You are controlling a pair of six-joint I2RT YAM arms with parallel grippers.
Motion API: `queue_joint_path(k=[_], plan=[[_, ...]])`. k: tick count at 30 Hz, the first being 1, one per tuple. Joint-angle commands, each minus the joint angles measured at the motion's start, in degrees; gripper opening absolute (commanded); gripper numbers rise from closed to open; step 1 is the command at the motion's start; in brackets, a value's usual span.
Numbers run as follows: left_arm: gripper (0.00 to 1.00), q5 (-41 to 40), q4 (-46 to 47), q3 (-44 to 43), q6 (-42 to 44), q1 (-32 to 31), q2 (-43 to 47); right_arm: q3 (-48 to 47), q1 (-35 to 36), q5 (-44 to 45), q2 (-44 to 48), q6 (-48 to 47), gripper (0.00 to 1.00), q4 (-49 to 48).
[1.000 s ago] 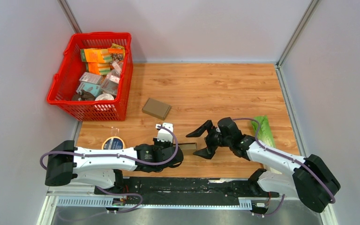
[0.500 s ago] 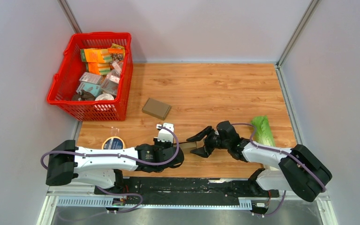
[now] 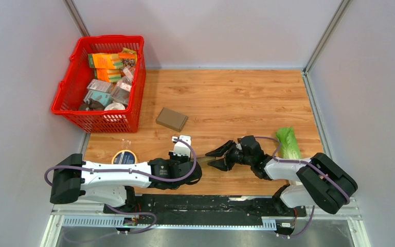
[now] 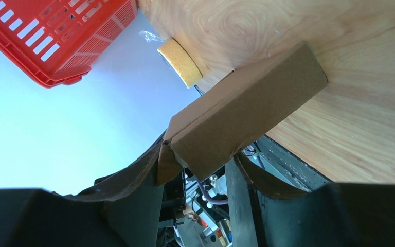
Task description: Fold the paper box
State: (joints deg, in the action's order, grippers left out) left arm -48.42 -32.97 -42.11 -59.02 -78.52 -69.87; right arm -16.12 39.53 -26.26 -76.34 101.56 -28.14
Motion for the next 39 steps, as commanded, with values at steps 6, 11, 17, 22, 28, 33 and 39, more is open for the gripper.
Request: queue_joint_path(k=[6,11,17,22,28,33,39], plan=[[0.2,5.5,3.4,4.4,3.6,-0.3,5.3,-2.0,-1.9,-2.1,0.1,-11.4,0.5,7.1],[0.46,11.3,4.6,5.8,8.0,-0.2,15.3,-5.3,-2.1,-0.5,3.4,-17.5,0.63,16.4],[0.6,30.2,7.5,8.3,13.1,7.2,28.5,-9.2,-2.3,-2.5,0.6,-21.1,0.68,18.3],[0.53,45.2,13.0,9.2,15.3,18.4,29.5,-10.9,-2.3,-3.0,-1.6,-23.2,0.69,18.7],[0.29,54.2,19.1,5.1,18.3,25.9,19.4,-11.2,-2.3,-3.1,-2.6,-23.3,0.69,18.6],[0.14,54.4,19.7,4.0,17.7,26.1,13.8,-11.1,-2.3,-3.4,-3.3,-22.0,0.68,17.2],[0.08,54.3,32.1,13.1,16.6,26.1,13.1,-11.0,-2.4,-3.8,-3.8,-21.2,0.68,15.8]])
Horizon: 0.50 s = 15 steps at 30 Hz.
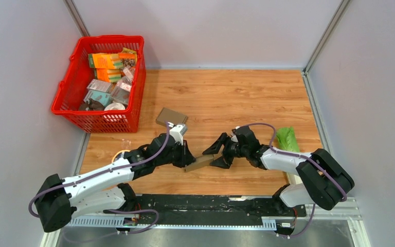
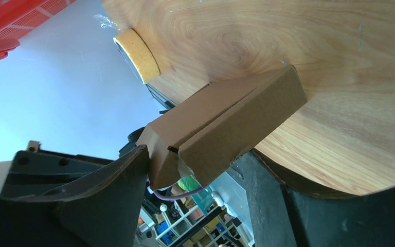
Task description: Fold the paper box
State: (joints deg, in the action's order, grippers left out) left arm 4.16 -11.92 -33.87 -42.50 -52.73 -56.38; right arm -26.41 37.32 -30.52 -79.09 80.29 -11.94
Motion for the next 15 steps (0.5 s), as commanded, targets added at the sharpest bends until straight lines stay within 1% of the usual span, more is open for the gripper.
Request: queue_joint_path(k=[1,3,6,8,9,10,11,12,13,14,15], plan=[[0.08,1.8,11.7,6.2,-1.1,0.3,-1.3,-0.6,-0.1,0.5,-1.0,0.0,0.68,-0.4],[0.07,2.8,17.2,9.7,-1.7,0.3,-2.5,-0.2,-0.2,0.5,-1.2,0.2,0.68,-1.0],[0.06,5.1,21.2,12.6,-3.2,0.1,-3.5,0.1,-0.3,0.6,-1.4,0.1,0.68,-1.2],[0.08,6.4,20.7,12.1,-3.2,0.2,-1.1,0.4,-0.3,0.6,-1.7,0.0,0.68,-1.6],[0.13,6.6,18.1,11.2,-2.8,0.2,0.1,0.4,-0.3,0.6,-2.1,0.1,0.68,-2.0],[0.17,6.7,15.8,10.1,-1.2,0.2,3.2,0.4,-0.3,0.3,-2.2,0.2,0.68,-2.2],[0.26,6.1,13.5,7.6,-0.5,0.2,4.9,0.3,-0.3,0.0,-2.4,0.2,0.68,-2.4],[0.3,5.3,8.9,6.4,0.2,0.3,6.5,0.1,-0.3,0.0,-2.6,0.0,0.68,-2.3],[0.34,4.5,6.7,5.2,1.8,0.3,9.7,0.1,-0.3,0.1,-2.6,0.0,0.68,-2.2],[0.39,3.4,4.7,3.0,2.6,0.5,10.8,0.1,-0.3,0.3,-2.4,0.0,0.68,-2.2],[0.39,3.3,1.1,1.9,3.7,1.8,11.7,0.1,-0.4,0.3,-2.4,0.0,0.68,-2.0]])
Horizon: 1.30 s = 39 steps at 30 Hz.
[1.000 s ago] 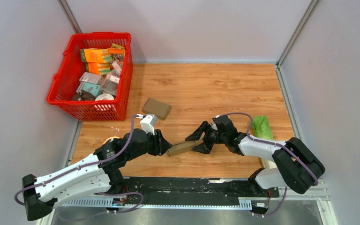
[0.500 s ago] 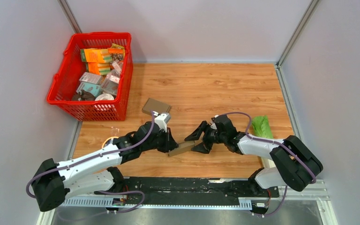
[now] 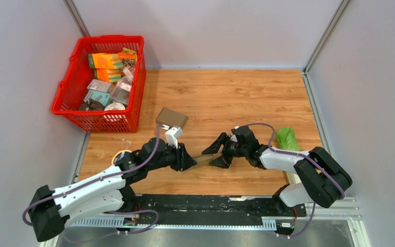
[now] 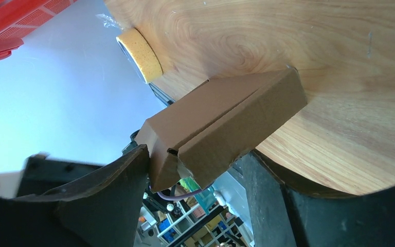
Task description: Fold the paper box
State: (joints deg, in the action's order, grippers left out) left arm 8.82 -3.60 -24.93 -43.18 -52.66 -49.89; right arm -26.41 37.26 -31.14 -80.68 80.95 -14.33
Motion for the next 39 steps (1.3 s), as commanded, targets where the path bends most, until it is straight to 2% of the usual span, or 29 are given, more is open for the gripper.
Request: queue_joint_path(k=[1,4,8,15,17,18,20,24,28,31,32,33,34,35,37,38,39], plan=[[0.39,-1.1,-8.8,-8.1,4.7,2.7,6.0,0.0,-0.3,0.9,-0.7,-0.6,0.68,0.4],[0.27,1.6,-12.0,-10.6,5.1,7.9,4.8,-0.4,-0.3,0.7,-1.0,-0.8,0.66,0.5],[0.11,8.8,-8.8,-10.6,4.3,12.5,0.9,-0.6,-0.3,0.7,-1.1,-0.8,0.64,0.9],[0.06,13.5,2.9,-6.8,2.4,13.1,-4.7,-0.8,-0.2,0.6,-1.9,-0.9,0.63,0.8],[0.06,14.3,8.2,-1.1,0.0,13.1,-4.3,-0.9,-0.3,0.6,-2.5,-0.7,0.63,0.6],[0.05,14.4,14.8,1.4,-2.9,13.0,-4.0,-0.9,-0.3,0.4,-2.7,-0.4,0.63,-0.1],[0.05,14.0,21.2,7.7,-4.7,13.0,-4.4,-1.1,-0.3,-0.1,-3.3,-0.3,0.63,-0.4],[0.05,13.7,25.7,11.7,-4.9,13.1,-6.8,-1.4,-0.3,-0.1,-3.3,-0.4,0.64,-0.4],[0.05,13.4,18.4,7.6,-2.4,13.0,-2.9,-1.1,-0.3,-0.1,-3.1,-0.5,0.63,-0.3],[0.09,9.7,6.3,2.3,0.6,13.1,2.5,-1.5,-0.4,-0.2,-2.6,-3.5,0.68,-0.2],[0.16,8.7,-1.2,0.7,2.8,13.1,3.4,-2.1,-0.5,-0.3,-2.3,-5.4,0.78,3.5],[0.2,7.3,-4.7,-0.9,3.7,13.1,4.2,-4.3,-0.6,0.2,-1.8,-8.0,0.84,6.3],[0.29,5.0,-8.2,-3.9,4.7,13.0,4.2,-5.7,-1.0,0.7,-1.1,-11.8,0.9,9.7],[0.32,4.0,-13.8,-5.1,5.8,13.1,3.8,-7.1,-1.2,2.8,-0.7,-19.3,0.97,18.7],[0.47,3.9,-17.0,-7.0,5.8,13.1,2.3,-10.7,-1.3,7.2,0.4,-27.2,1.0,25.4],[0.49,4.3,-17.9,-7.1,5.1,12.5,1.8,-12.5,-1.3,9.1,0.3,-34.6,1.0,34.0],[0.49,4.4,-17.9,-6.9,4.7,11.6,1.0,-13.8,-1.3,11.1,0.4,-37.7,1.0,37.7]])
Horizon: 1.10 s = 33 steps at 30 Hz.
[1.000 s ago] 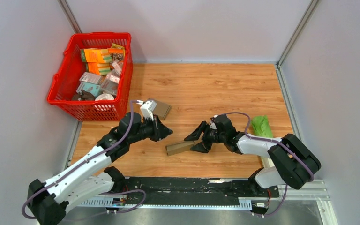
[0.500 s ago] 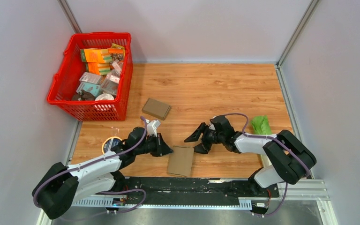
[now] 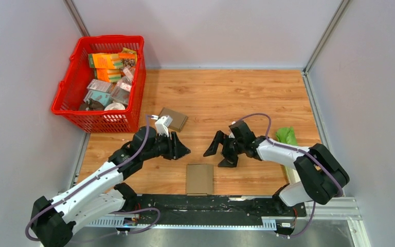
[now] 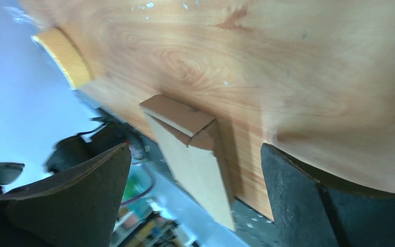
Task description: Fold the paper box
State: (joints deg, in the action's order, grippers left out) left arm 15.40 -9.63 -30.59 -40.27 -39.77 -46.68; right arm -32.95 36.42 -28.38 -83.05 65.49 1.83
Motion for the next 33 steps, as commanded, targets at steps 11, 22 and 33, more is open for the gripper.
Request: queue_joint_path(k=[11,22,33], plan=[[0.36,-10.6,-7.0,4.9,-6.0,-15.0,-8.3,-6.3,18.1,17.8,21.1,-27.1,0.49,33.8],[0.44,-14.6,-4.8,8.3,-9.0,-18.1,-5.7,-5.1,30.2,20.7,13.4,-20.5,0.1,25.4],[0.37,-12.9,-1.1,11.3,-11.2,-18.9,-8.5,-2.9,32.7,19.4,6.5,-17.2,0.06,16.2]])
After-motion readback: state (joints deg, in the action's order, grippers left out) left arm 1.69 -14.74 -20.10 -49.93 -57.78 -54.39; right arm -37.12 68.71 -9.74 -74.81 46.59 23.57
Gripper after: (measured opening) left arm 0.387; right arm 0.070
